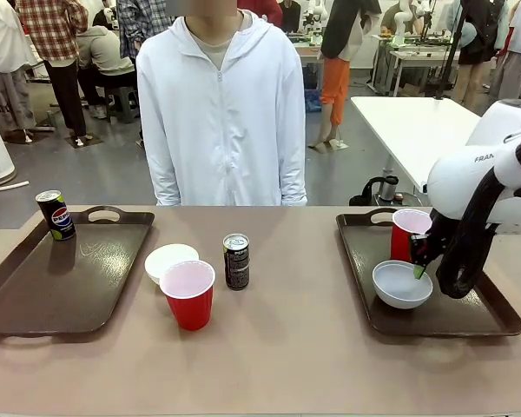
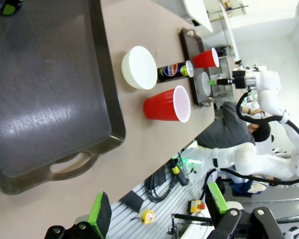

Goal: Prepare tableware on both trays.
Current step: Pick up a Picnic Bowl from the table and place it on a Handle tray.

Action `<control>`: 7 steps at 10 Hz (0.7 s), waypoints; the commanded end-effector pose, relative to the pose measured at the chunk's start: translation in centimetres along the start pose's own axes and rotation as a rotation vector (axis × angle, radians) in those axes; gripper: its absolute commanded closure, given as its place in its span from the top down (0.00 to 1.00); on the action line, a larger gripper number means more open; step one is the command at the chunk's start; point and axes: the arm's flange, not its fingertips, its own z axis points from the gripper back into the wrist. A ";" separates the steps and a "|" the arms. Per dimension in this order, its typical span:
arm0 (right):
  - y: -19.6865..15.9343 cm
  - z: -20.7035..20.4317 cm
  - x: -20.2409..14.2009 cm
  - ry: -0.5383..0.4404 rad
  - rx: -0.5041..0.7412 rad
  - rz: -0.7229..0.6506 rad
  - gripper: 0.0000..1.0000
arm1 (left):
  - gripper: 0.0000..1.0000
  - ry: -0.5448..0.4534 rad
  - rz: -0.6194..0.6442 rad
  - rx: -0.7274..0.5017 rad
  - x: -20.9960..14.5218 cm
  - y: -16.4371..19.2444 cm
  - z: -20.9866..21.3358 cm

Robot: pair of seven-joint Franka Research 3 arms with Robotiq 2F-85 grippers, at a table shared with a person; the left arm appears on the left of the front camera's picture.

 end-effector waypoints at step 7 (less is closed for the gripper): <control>2.1 10.5 -5.1 0.026 -0.051 0.025 1.00 | 1.00 -0.006 -0.007 -0.015 0.0 -0.1 0.1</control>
